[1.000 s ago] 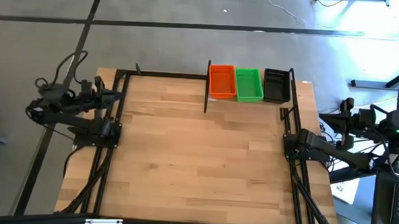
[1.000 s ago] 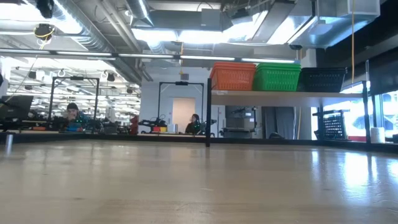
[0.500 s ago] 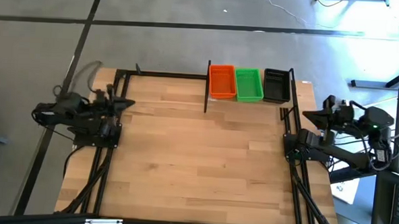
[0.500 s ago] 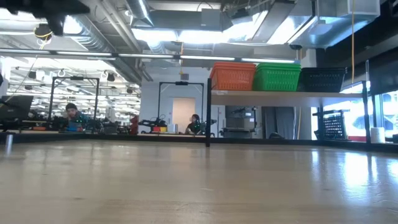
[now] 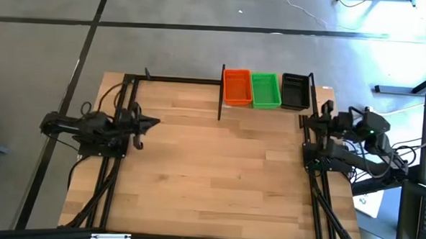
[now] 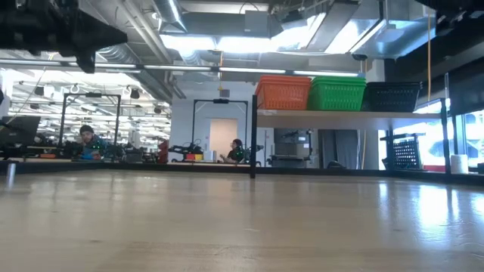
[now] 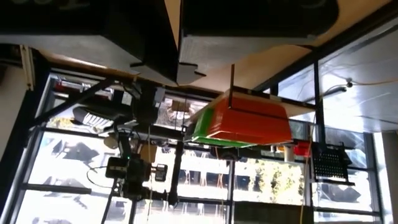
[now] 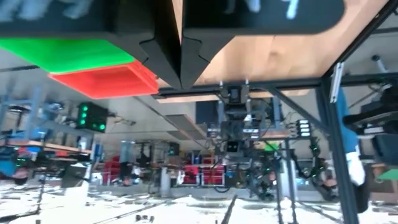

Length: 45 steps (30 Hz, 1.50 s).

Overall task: Stack baskets on shelf by color
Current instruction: Return to Home Position

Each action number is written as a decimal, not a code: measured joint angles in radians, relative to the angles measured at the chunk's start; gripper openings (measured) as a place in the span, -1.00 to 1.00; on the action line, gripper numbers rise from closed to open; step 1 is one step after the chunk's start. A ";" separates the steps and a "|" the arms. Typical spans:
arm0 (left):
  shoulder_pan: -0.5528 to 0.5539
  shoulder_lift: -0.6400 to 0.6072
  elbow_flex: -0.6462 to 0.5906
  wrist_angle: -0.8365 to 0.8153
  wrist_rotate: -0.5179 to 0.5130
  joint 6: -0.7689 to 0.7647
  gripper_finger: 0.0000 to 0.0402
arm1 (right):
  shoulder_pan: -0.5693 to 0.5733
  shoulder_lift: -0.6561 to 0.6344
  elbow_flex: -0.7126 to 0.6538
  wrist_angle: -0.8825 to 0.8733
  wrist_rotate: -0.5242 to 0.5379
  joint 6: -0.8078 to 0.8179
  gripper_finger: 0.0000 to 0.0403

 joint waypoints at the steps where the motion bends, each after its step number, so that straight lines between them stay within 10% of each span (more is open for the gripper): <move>1: 0.000 -0.001 -0.019 0.026 0.000 0.000 -1.00 | 0.000 0.000 -0.012 0.011 -0.007 -0.002 -1.00; 45: 0.000 0.000 -0.098 0.060 0.146 0.001 -1.00 | 0.000 0.000 -0.570 0.611 -0.123 -0.078 -1.00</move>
